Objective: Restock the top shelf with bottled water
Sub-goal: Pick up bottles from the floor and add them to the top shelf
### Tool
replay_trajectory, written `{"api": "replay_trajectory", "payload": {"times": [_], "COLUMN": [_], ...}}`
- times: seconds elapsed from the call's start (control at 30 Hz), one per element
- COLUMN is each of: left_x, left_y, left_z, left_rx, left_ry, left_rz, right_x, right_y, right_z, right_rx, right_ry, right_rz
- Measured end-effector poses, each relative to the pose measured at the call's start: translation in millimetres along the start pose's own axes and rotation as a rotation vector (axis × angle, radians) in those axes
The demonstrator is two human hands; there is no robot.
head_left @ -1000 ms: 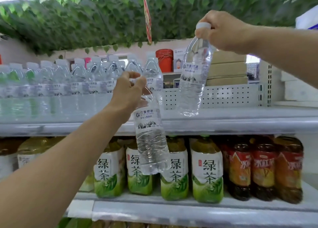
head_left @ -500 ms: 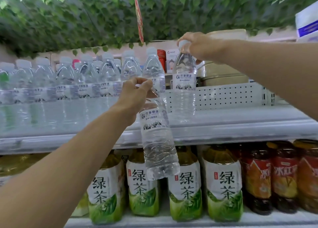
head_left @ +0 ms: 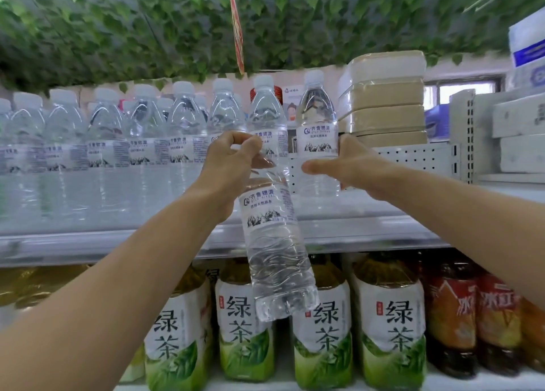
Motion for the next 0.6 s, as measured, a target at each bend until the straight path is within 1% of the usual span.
{"api": "replay_trajectory", "payload": {"times": [0.07, 0.2, 0.3, 0.6], "left_x": [-0.2, -1.7, -1.0, 0.3], "left_y": [0.5, 1.0, 1.8, 3.9], "left_z": [-0.2, 2.6, 4.5, 5.3], "left_rx": [-0.007, -0.015, -0.014, -0.019], "left_ry": [-0.004, -0.026, -0.028, -0.018], "left_rz": [-0.001, 0.04, 0.04, 0.019], "right_x": [2.6, 7.1, 14.9, 22.7], "right_y": [2.7, 2.0, 1.1, 2.2], "right_z": [5.1, 15.3, 21.9, 22.5], "right_rx": [-0.002, 0.047, 0.069, 0.062], "right_ry": [0.017, -0.034, -0.035, -0.035], "right_rz": [0.008, -0.025, -0.038, 0.05]}}
Point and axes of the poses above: each hand's wrist, its own z-axis towards the middle knuckle, its own x-axis out of the palm, y = z × x, the point moved 8 cm from there along z, towards the middle knuckle, and after that the axes turned 1 degree about -y, right-handed, at the moved point
